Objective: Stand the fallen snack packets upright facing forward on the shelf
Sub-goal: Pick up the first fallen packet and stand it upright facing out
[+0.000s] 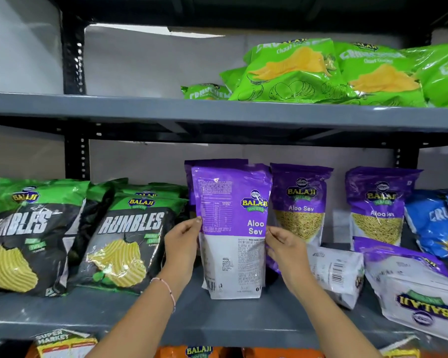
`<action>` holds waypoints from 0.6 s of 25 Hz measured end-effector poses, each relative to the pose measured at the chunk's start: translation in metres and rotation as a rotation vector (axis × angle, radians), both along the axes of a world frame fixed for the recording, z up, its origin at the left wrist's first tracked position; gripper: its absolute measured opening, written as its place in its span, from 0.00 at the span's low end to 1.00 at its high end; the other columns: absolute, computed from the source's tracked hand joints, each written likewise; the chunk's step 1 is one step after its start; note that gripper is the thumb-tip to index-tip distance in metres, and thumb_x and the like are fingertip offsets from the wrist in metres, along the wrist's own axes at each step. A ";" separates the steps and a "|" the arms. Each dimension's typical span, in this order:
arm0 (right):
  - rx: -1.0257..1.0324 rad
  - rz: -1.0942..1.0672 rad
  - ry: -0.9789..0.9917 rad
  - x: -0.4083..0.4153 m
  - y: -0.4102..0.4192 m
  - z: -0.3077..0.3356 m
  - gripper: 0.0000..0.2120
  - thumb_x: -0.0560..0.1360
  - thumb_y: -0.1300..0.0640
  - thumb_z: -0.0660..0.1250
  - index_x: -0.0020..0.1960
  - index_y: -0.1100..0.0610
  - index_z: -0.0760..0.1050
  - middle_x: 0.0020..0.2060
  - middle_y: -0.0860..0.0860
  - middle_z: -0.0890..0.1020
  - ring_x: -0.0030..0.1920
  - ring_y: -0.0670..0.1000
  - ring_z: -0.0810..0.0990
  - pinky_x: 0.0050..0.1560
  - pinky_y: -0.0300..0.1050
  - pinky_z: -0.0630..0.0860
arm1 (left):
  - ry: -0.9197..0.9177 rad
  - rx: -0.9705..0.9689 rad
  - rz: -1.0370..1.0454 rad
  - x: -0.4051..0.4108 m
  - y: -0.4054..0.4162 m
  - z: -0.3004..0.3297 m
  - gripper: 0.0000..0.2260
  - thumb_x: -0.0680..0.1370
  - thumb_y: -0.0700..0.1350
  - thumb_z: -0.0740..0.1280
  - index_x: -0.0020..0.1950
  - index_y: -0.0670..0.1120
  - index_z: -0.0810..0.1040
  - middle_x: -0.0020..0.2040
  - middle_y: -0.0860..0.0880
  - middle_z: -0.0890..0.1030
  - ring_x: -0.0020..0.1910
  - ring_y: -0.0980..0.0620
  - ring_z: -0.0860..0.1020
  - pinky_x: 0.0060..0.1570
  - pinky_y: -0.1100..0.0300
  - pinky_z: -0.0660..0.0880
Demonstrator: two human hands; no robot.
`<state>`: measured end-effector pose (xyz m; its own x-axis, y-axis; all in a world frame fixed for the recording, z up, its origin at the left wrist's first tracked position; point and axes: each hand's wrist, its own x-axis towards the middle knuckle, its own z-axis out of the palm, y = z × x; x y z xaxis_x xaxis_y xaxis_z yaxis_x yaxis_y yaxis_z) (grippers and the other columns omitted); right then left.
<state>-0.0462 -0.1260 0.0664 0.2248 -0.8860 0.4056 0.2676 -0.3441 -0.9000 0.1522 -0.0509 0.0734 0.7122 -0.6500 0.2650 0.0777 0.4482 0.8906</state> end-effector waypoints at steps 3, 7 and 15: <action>-0.049 -0.084 0.017 0.002 -0.004 -0.004 0.15 0.79 0.61 0.68 0.39 0.48 0.86 0.42 0.56 0.89 0.39 0.52 0.83 0.42 0.45 0.78 | 0.018 0.016 0.024 0.002 -0.002 0.001 0.08 0.76 0.44 0.70 0.39 0.47 0.87 0.48 0.43 0.88 0.56 0.37 0.83 0.61 0.39 0.77; 0.229 0.029 -0.109 0.002 -0.010 0.005 0.12 0.80 0.63 0.65 0.40 0.57 0.83 0.39 0.58 0.89 0.41 0.56 0.82 0.46 0.52 0.76 | 0.015 0.051 0.051 0.005 -0.001 0.004 0.10 0.78 0.44 0.68 0.37 0.48 0.85 0.47 0.43 0.87 0.49 0.42 0.83 0.61 0.39 0.77; 0.101 0.004 -0.148 0.007 -0.013 0.050 0.11 0.80 0.58 0.67 0.41 0.57 0.82 0.48 0.56 0.88 0.54 0.58 0.83 0.65 0.55 0.77 | -0.096 0.027 0.107 -0.005 0.009 0.059 0.07 0.78 0.46 0.69 0.43 0.45 0.82 0.41 0.48 0.84 0.37 0.50 0.77 0.29 0.63 0.69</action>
